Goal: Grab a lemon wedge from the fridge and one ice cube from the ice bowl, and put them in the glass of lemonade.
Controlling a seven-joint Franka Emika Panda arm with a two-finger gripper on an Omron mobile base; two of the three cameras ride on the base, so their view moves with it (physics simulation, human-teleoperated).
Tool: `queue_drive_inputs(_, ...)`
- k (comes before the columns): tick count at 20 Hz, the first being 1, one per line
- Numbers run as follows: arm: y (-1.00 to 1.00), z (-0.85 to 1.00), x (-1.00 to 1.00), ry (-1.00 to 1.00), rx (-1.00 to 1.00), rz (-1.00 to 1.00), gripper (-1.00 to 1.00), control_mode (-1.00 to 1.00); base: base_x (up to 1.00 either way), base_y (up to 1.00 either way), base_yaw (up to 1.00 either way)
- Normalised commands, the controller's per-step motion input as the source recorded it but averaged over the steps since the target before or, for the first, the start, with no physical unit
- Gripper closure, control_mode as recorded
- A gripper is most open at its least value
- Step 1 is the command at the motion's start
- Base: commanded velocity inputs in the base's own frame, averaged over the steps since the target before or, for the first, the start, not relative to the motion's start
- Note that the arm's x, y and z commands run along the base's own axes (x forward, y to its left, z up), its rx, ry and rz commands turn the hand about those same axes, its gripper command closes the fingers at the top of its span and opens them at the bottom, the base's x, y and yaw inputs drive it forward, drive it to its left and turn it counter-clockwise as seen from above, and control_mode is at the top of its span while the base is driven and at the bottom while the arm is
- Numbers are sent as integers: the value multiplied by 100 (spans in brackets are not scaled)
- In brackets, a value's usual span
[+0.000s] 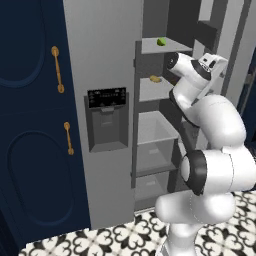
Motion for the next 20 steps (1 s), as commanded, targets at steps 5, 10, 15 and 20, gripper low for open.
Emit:
queue_drive_inputs(5,-100,0,-5,-2,0,-7,-100,-100,0,0,0)
queue_drive_inputs(10,-100,-3,-9,-3,0,-8,-100,-100,0,0,0)
queue_drive_inputs(15,-54,1,-37,-7,2,-4,-100,-100,0,0,0)
queue_drive_inputs(20,29,28,-53,-23,0,0,-100,-100,0,0,0)
